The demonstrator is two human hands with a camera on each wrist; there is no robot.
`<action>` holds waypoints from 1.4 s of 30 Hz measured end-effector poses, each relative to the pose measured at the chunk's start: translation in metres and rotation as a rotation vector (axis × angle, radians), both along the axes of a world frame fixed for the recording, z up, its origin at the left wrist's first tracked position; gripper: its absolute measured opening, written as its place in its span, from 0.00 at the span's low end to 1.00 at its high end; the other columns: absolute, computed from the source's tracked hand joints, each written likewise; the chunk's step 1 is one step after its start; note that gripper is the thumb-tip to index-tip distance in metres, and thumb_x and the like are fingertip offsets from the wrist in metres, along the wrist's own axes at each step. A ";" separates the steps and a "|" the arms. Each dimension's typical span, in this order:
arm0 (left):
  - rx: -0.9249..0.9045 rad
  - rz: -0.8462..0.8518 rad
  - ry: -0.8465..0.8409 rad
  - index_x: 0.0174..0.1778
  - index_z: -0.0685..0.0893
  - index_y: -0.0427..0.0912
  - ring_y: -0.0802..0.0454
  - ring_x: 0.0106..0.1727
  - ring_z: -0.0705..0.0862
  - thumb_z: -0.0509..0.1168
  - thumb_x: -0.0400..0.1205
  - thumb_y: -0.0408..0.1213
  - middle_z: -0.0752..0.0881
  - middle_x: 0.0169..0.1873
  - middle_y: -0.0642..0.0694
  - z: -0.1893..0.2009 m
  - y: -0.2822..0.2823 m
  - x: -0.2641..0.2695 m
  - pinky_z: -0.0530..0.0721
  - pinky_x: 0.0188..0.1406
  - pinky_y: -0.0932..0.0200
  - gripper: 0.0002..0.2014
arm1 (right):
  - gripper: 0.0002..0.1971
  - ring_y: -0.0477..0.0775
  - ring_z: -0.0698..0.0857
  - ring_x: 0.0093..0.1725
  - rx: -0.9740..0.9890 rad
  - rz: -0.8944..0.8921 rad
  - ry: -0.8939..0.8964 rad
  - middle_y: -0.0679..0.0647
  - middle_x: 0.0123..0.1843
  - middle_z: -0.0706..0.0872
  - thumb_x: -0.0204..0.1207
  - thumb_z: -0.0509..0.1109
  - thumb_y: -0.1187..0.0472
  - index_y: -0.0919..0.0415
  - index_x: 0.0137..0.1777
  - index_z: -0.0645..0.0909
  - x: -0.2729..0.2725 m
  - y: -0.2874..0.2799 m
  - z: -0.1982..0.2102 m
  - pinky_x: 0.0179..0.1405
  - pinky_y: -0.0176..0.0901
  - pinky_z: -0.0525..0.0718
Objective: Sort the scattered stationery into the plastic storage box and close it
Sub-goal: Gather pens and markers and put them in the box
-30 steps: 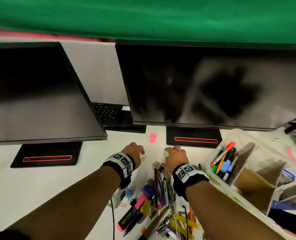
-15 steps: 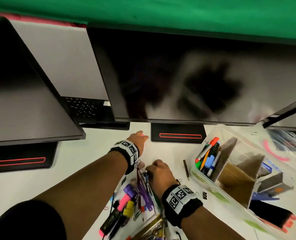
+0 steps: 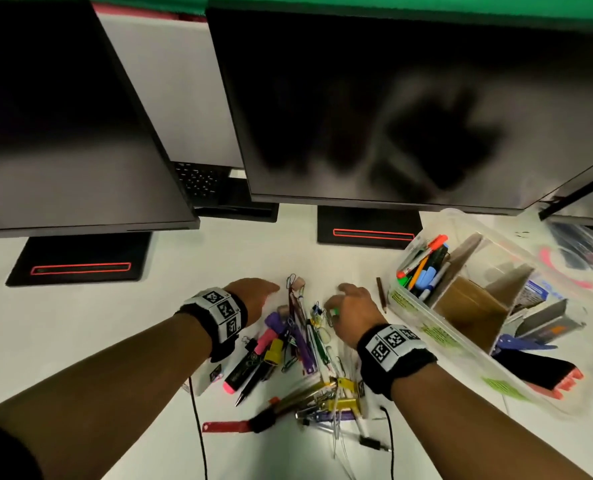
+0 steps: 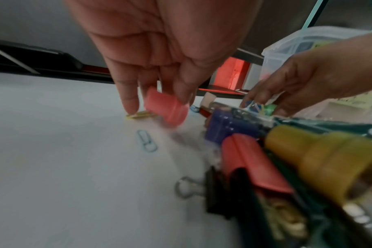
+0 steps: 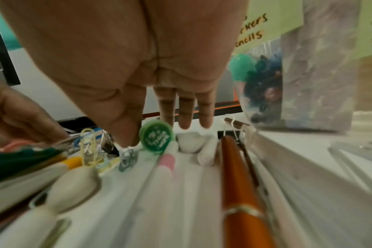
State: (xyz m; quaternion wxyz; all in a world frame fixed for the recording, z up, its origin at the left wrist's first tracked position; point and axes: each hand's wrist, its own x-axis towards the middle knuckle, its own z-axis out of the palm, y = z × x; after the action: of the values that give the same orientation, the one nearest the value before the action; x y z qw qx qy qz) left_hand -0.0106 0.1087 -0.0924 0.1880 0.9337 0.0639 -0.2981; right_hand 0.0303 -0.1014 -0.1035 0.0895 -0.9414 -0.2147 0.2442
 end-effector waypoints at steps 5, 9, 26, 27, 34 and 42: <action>-0.036 -0.008 -0.097 0.76 0.70 0.49 0.46 0.75 0.72 0.54 0.85 0.31 0.73 0.74 0.43 0.012 -0.018 -0.003 0.67 0.74 0.56 0.22 | 0.11 0.60 0.83 0.56 0.154 -0.118 -0.103 0.58 0.54 0.85 0.75 0.63 0.61 0.61 0.52 0.85 -0.009 0.019 0.017 0.56 0.45 0.82; -0.057 -0.129 -0.132 0.72 0.75 0.47 0.44 0.75 0.71 0.59 0.82 0.30 0.73 0.74 0.42 0.014 -0.036 -0.002 0.68 0.75 0.56 0.22 | 0.13 0.60 0.84 0.59 0.063 -0.087 0.041 0.60 0.59 0.86 0.78 0.61 0.59 0.62 0.56 0.84 -0.021 0.031 0.010 0.58 0.46 0.83; 0.244 -0.029 -0.118 0.59 0.81 0.43 0.44 0.61 0.82 0.59 0.80 0.54 0.83 0.58 0.43 -0.003 -0.042 0.013 0.81 0.57 0.51 0.21 | 0.20 0.61 0.84 0.63 -0.205 -0.338 0.101 0.62 0.66 0.83 0.80 0.63 0.60 0.68 0.69 0.73 -0.004 0.020 0.005 0.60 0.51 0.84; 0.236 -0.004 -0.102 0.60 0.81 0.42 0.43 0.61 0.82 0.60 0.79 0.54 0.83 0.58 0.42 -0.006 -0.044 0.014 0.81 0.57 0.52 0.22 | 0.17 0.61 0.84 0.62 -0.202 -0.334 0.118 0.62 0.65 0.83 0.79 0.63 0.62 0.67 0.66 0.77 -0.005 0.022 0.004 0.60 0.51 0.84; 0.089 0.153 -0.004 0.54 0.82 0.37 0.41 0.53 0.85 0.63 0.78 0.47 0.87 0.52 0.39 -0.013 -0.055 0.020 0.80 0.46 0.57 0.17 | 0.16 0.62 0.84 0.59 0.045 -0.476 0.069 0.64 0.60 0.85 0.80 0.60 0.57 0.70 0.59 0.78 -0.001 0.031 0.009 0.53 0.46 0.83; 0.062 0.224 0.016 0.58 0.82 0.37 0.40 0.59 0.84 0.59 0.81 0.46 0.85 0.58 0.39 -0.015 -0.045 0.025 0.81 0.54 0.54 0.18 | 0.19 0.63 0.78 0.66 -0.038 -0.608 0.045 0.68 0.68 0.75 0.84 0.51 0.65 0.71 0.70 0.73 0.020 0.024 0.025 0.63 0.50 0.79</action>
State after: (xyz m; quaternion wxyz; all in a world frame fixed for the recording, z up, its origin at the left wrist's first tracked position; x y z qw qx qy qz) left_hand 0.0140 0.0634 -0.1071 0.1905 0.9237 0.1784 -0.2805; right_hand 0.0508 -0.0772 -0.0786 0.1453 -0.9584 0.0835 0.2311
